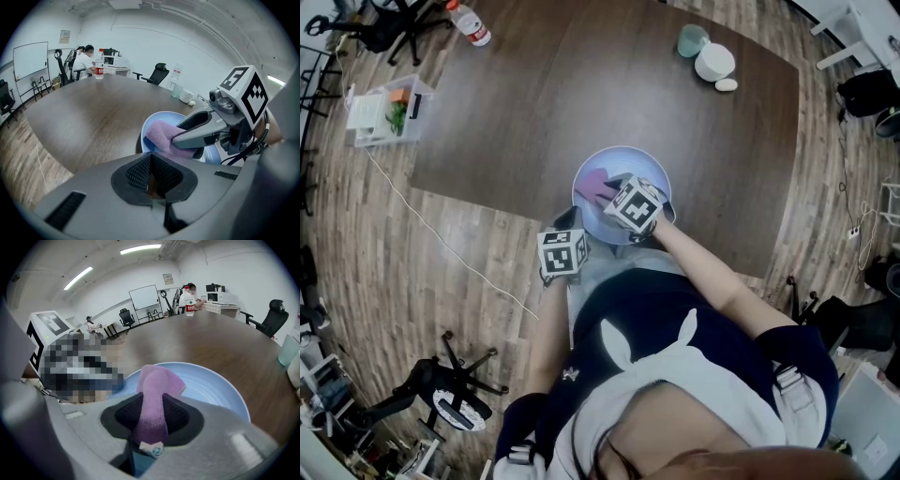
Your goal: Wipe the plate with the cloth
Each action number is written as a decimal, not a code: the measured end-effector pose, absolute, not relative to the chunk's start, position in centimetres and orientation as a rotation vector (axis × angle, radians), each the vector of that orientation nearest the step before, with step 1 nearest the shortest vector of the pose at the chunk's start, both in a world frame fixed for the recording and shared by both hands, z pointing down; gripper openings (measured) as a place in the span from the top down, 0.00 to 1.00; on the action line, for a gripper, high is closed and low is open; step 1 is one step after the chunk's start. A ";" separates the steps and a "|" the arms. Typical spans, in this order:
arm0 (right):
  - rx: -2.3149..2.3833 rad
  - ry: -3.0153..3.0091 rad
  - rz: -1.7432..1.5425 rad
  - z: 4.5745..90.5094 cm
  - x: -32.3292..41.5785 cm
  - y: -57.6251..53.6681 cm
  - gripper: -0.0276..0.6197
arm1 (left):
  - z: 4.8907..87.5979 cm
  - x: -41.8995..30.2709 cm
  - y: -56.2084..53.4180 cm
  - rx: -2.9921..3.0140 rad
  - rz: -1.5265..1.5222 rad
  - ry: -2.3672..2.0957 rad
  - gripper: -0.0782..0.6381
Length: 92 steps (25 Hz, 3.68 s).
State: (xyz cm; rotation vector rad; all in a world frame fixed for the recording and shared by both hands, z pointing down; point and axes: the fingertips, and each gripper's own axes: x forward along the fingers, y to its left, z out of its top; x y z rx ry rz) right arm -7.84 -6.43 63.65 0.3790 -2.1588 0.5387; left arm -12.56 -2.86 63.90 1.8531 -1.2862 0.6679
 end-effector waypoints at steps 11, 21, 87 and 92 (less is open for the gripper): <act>0.450 -2.156 0.579 64.1 -6.1 -8.1 0.77 | 63.8 -12.7 -2.8 1.858 0.669 -1.280 0.88; 0.500 -2.139 0.632 64.4 -4.5 -9.1 0.77 | 64.1 -12.6 -3.1 1.860 0.676 -1.282 0.88; 0.701 -2.092 0.931 63.9 4.0 -8.6 0.77 | 63.7 -12.6 -3.1 1.876 0.694 -1.274 0.88; 0.720 -2.070 0.917 64.3 3.9 -8.2 0.77 | 63.9 -12.6 -3.0 1.871 0.692 -1.279 0.88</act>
